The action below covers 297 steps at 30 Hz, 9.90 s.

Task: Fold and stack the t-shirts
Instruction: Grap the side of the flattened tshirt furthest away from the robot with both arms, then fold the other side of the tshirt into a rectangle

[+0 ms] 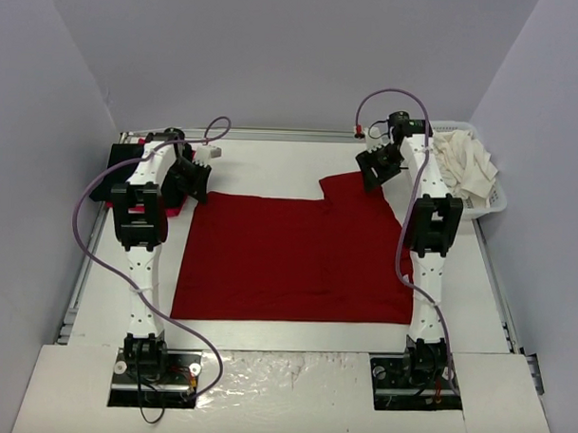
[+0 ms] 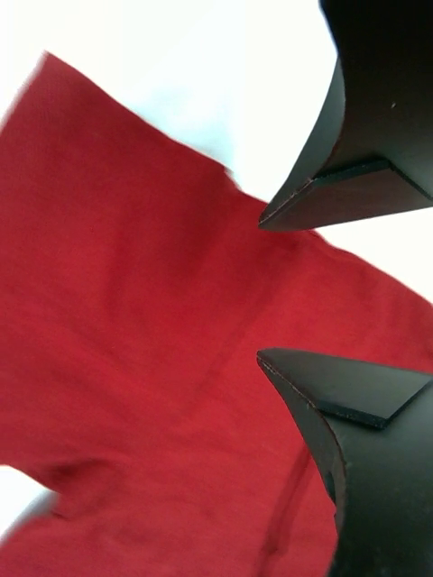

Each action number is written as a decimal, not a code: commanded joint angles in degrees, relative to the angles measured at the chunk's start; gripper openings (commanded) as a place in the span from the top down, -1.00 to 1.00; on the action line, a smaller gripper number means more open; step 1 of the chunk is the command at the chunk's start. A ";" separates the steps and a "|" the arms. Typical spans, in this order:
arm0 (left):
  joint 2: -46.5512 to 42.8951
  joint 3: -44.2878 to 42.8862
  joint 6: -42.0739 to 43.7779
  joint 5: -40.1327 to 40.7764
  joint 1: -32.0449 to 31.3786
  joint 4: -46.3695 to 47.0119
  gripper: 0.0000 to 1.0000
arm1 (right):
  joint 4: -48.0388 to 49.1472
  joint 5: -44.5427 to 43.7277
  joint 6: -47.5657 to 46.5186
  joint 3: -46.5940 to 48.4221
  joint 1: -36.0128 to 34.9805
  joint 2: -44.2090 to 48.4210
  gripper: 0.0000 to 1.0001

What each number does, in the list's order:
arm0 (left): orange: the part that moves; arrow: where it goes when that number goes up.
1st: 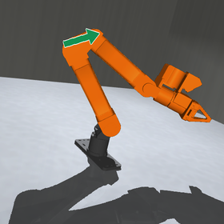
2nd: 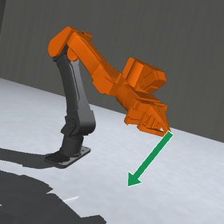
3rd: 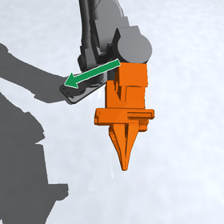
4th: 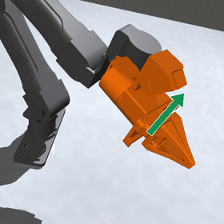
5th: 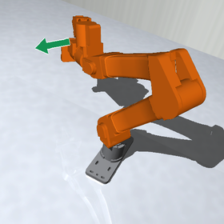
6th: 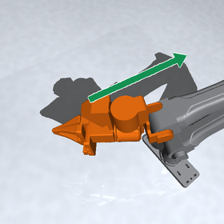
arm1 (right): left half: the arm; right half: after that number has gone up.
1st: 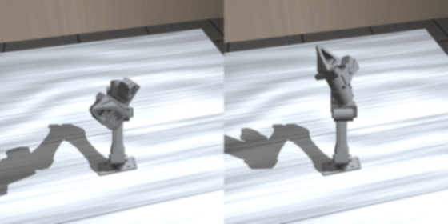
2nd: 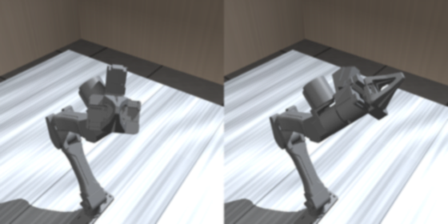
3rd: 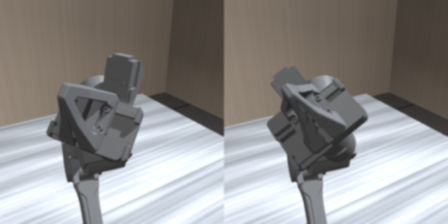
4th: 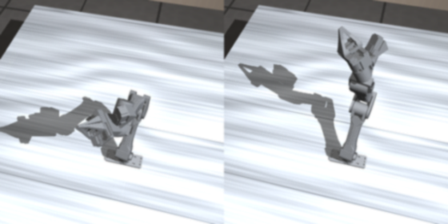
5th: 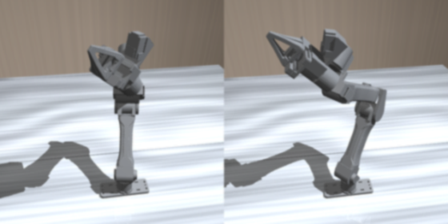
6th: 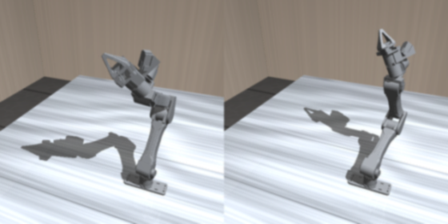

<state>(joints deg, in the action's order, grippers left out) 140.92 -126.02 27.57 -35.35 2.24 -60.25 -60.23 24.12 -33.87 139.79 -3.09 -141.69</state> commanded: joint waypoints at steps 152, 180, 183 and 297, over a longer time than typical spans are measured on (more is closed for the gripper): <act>-49.43 55.53 14.97 0.11 1.01 7.16 0.95 | 9.25 -6.28 7.24 -63.06 -3.24 61.53 1.00; -49.51 51.84 26.57 -2.09 1.10 -6.20 0.22 | 3.97 -5.22 3.11 -64.38 -4.20 56.00 0.23; -50.22 51.84 24.29 -2.35 1.10 -4.27 0.21 | 4.15 -2.77 2.06 -62.80 -4.20 52.76 0.22; -60.68 62.65 3.98 -0.86 3.38 9.98 0.05 | -2.44 5.05 -5.42 -28.87 -24.50 10.74 0.36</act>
<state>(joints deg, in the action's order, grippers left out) 81.28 -63.68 31.05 -35.94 5.43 -50.24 -57.69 27.27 -37.56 108.03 -27.68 -129.84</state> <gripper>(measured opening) 0.473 0.318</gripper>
